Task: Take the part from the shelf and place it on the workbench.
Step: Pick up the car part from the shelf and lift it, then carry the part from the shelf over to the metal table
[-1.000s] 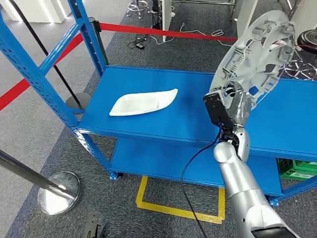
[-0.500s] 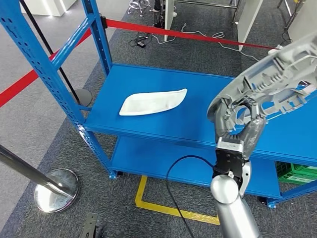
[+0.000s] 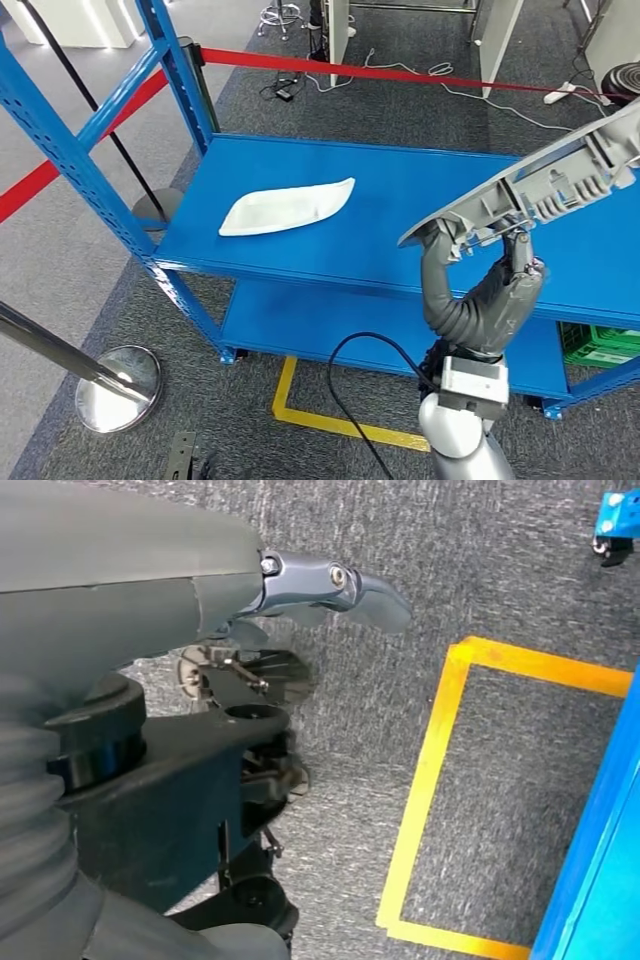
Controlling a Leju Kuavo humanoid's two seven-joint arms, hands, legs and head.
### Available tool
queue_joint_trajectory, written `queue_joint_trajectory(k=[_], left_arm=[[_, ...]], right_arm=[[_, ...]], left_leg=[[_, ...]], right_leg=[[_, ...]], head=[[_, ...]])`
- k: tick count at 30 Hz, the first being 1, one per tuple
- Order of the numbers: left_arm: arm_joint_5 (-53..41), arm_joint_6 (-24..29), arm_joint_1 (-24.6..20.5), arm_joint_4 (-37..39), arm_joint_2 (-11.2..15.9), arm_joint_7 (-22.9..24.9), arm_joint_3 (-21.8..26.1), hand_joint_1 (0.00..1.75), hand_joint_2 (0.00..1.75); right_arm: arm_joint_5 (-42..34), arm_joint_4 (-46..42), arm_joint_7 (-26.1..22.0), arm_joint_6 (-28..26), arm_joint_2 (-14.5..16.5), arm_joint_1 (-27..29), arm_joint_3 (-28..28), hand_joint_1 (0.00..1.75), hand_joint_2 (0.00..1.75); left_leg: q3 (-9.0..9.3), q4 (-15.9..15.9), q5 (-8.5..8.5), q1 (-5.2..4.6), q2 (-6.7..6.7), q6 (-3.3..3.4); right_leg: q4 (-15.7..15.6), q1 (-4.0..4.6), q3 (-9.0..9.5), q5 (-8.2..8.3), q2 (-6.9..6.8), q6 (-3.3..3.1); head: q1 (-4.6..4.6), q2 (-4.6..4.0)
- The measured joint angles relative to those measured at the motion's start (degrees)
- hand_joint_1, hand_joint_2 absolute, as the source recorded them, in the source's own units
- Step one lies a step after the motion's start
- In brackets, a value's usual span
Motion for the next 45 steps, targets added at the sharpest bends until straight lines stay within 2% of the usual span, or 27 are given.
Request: queue_joint_trajectory(k=[2,3,4,5,7,9,11,13,15,17,18,19,20,22,24,28,29,30,32,33,34,35,37,39,40,43,45], left_arm=[[0.01,-0.12,0.07,0.00,0.02,0.04,0.09,0.00,1.75],[0.03,-0.16,0.13,0.00,0.02,0.08,0.14,0.00,1.75],[0.09,-0.18,0.17,0.00,0.02,0.10,0.18,0.00,1.75],[0.18,-0.19,0.18,0.00,0.02,0.11,0.21,0.00,1.75],[0.41,-0.26,0.13,0.00,0.00,0.10,0.25,0.00,1.75],[0.74,-0.41,0.08,0.00,-0.11,0.10,0.40,0.00,1.75],[1.06,-0.51,0.16,0.00,-0.29,0.16,0.63,0.00,1.75],[1.42,-0.71,0.25,0.00,-0.47,0.35,0.93,0.00,1.75],[2.00,-1.23,0.19,0.00,-0.69,0.73,1.36,0.00,1.75],[2.55,-1.75,0.19,0.00,-0.84,1.06,1.81,0.00,1.75],[2.72,-1.90,0.23,0.00,-0.87,1.18,2.03,0.00,1.75],[2.81,-1.96,0.25,0.00,-0.87,1.29,2.24,0.00,1.75],[2.86,-1.98,0.26,0.00,-0.88,1.49,2.44,0.00,1.75],[2.91,-2.01,0.26,0.00,-0.87,1.87,2.79,0.00,1.75],[2.98,-2.03,0.26,0.00,-0.81,2.23,3.05,0.00,1.75],[3.38,-2.11,0.23,0.00,-0.69,2.92,3.50,0.00,1.75],[3.51,-2.24,0.20,0.00,-0.67,3.03,3.62,0.00,1.75],[3.74,-2.53,0.18,0.00,-0.64,3.14,3.78,0.00,1.75],[4.47,-3.68,0.24,0.00,-0.62,3.43,4.26,0.00,1.75],[4.85,-4.33,0.29,0.00,-0.59,3.57,4.54,0.00,1.75],[5.14,-4.86,0.32,0.00,-0.56,3.68,4.76,0.00,1.75],[5.32,-5.15,0.34,0.00,-0.52,3.76,4.93,0.00,1.75],[5.35,-5.17,0.32,0.00,-0.45,3.91,5.26,0.00,1.75],[5.20,-4.90,0.23,0.00,-0.45,4.12,5.51,0.00,1.75],[5.10,-4.87,0.23,0.00,-0.46,4.21,5.57,0.00,1.75],[4.89,-5.57,0.40,0.00,-0.46,4.21,5.71,0.00,1.75],[4.65,-6.09,0.43,0.00,-0.44,4.05,5.74,0.00,1.75]], right_arm=[[0.28,-0.81,-0.44,1.15,-0.55,0.24,0.81,1.75,1.75],[0.28,-1.11,-0.51,1.69,-0.86,0.43,1.18,1.75,1.75],[0.27,-1.32,-0.54,2.12,-1.12,0.65,1.50,1.75,1.75],[0.21,-1.49,-0.55,2.53,-1.35,0.86,1.82,1.75,1.75],[-0.20,-1.74,-0.64,3.58,-1.73,1.26,2.43,1.75,1.75],[-0.97,-1.99,-0.97,5.08,-2.17,1.88,2.94,1.75,1.75],[-1.56,-2.26,-1.41,6.52,-2.67,2.63,3.45,1.75,1.75],[-1.77,-2.62,-1.68,7.56,-3.07,3.31,3.85,1.75,1.75],[-1.83,-2.96,-1.89,8.24,-3.41,3.98,4.19,1.75,1.75],[-1.87,-3.14,-2.19,8.61,-3.76,4.74,4.61,1.75,1.75],[-1.90,-3.24,-2.36,8.71,-3.91,5.14,4.80,1.75,1.75],[-1.99,-3.39,-2.54,8.77,-4.02,5.53,5.00,1.75,1.75],[-2.15,-3.62,-2.70,8.81,-4.10,5.87,5.19,1.75,1.75],[-2.74,-4.21,-3.05,8.90,-4.16,6.46,5.59,1.75,1.75],[-3.46,-4.80,-3.50,8.96,-4.18,7.08,6.00,1.75,1.75],[-4.77,-6.11,-4.40,9.02,-4.18,8.38,6.73,1.75,1.75],[-5.03,-6.50,-4.64,9.01,-4.17,8.60,6.90,1.75,1.75],[-5.28,-6.87,-4.90,8.98,-4.17,8.82,7.05,1.75,1.75],[-5.73,-7.44,-5.46,8.84,-4.17,9.34,7.36,1.75,1.75],[-5.92,-7.61,-5.68,8.77,-4.17,9.61,7.49,1.75,1.75],[-6.07,-7.75,-5.83,8.72,-4.17,9.86,7.61,1.75,1.75],[-6.16,-7.89,-5.90,8.70,-4.18,10.06,7.73,1.75,1.75],[-6.38,-8.20,-6.00,8.72,-4.17,10.35,7.96,1.75,1.75],[-6.77,-8.54,-6.23,8.83,-4.16,10.61,8.10,1.75,1.75],[-6.95,-8.66,-6.38,8.92,-4.16,10.74,8.13,1.75,1.75],[-7.31,-8.78,-6.63,9.25,-4.16,11.04,8.27,1.75,1.75],[-7.46,-8.78,-6.67,9.45,-4.17,11.20,8.40,1.75,1.75]], left_leg=[[-3.63,7.50,-3.15,-0.03,0.05,-0.12],[-4.76,9.70,-3.52,-0.06,0.05,-0.04],[-4.87,9.80,-2.77,-0.10,0.05,0.13],[-3.93,7.76,-1.12,-0.17,0.05,0.39],[-0.18,0.29,2.56,-0.43,0.05,1.12],[2.30,-4.85,3.89,-0.67,0.03,1.55],[2.54,-5.82,3.82,-0.78,-0.01,1.81],[2.68,-6.23,4.11,-0.59,0.00,2.38],[2.84,-6.54,4.31,-0.33,0.03,2.86],[2.86,-6.54,4.27,-0.32,0.02,3.04],[2.89,-6.54,4.26,-0.32,0.02,3.07],[2.94,-6.53,4.23,-0.31,0.02,3.06],[3.03,-6.52,4.18,-0.28,0.00,3.02],[3.29,-6.46,3.97,-0.29,-0.08,2.68],[3.33,-6.28,3.83,-0.50,-0.18,2.13],[3.18,-6.21,3.58,-0.53,-0.12,1.10],[2.62,-4.99,2.63,-0.50,-0.06,0.81],[1.45,-2.47,1.04,-0.48,0.00,0.54],[-2.31,5.54,-2.81,-0.44,0.06,0.22],[-3.92,8.87,-3.88,-0.43,0.07,0.19],[-4.70,10.37,-3.82,-0.43,0.07,0.24],[-4.35,9.49,-2.61,-0.43,0.07,0.36],[-1.00,2.57,1.52,-0.43,0.07,0.73],[2.27,-4.14,3.77,-0.48,0.06,1.11],[2.92,-5.65,3.90,-0.54,0.03,1.28],[3.06,-6.39,3.88,-0.52,0.00,2.11],[3.25,-6.70,4.06,-0.30,0.03,2.70]], right_leg=[[0.00,0.11,-0.05,0.01,-0.06,-0.21],[0.00,0.19,-0.04,0.00,-0.06,-0.26],[0.00,0.26,0.00,-0.01,-0.03,-0.28],[0.00,0.31,0.07,-0.02,0.01,-0.29],[0.03,0.44,0.18,-0.06,0.11,-0.17],[0.02,0.58,0.08,-0.04,0.15,0.27],[-0.26,0.53,0.02,0.15,0.16,0.96],[0.21,0.46,-0.24,-0.36,0.04,1.63],[4.51,0.43,-2.16,-3.07,-0.19,2.15],[12.05,0.38,-5.57,-6.60,-0.31,2.49],[14.64,0.35,-6.78,-7.32,-0.32,2.60],[15.21,0.33,-7.05,-6.94,-0.33,2.67],[13.42,0.28,-6.17,-5.49,-0.35,2.69],[5.71,0.20,-2.19,-1.88,-0.45,2.72],[0.30,0.19,0.65,-0.34,-0.33,2.27],[-0.64,0.25,0.95,-0.21,-0.07,0.66],[-0.73,0.15,0.97,-0.14,-0.14,0.33],[-0.80,0.06,0.98,-0.10,-0.21,0.07],[-0.80,0.09,0.92,-0.14,-0.31,-0.22],[-0.79,0.12,0.92,-0.16,-0.32,-0.27],[-0.79,0.14,0.94,-0.17,-0.30,-0.29],[-0.79,0.15,0.98,-0.18,-0.26,-0.29],[-0.79,0.16,1.11,-0.22,-0.15,-0.18],[-0.64,0.39,1.02,-0.30,-0.06,0.24],[-0.65,0.49,0.92,-0.28,-0.05,0.55],[-0.76,0.43,0.79,-0.36,-0.11,1.60],[2.39,0.38,-0.58,-2.48,-0.24,2.15]], head=[[-0.13,0.00],[-0.13,0.00],[-0.13,0.00],[-0.12,0.00],[-0.13,0.00],[-0.08,0.00],[-0.05,0.00],[0.04,0.00],[0.34,0.00],[0.55,0.00],[0.56,0.00],[0.58,0.00],[0.56,0.00],[0.58,0.00],[0.57,0.00],[0.35,0.00],[0.22,0.00],[0.08,0.00],[-0.14,0.00],[-0.13,0.00],[-0.14,0.00],[-0.14,0.00],[-0.15,0.00],[-0.13,0.00],[-0.12,0.00],[-0.07,0.00],[0.23,0.00]])
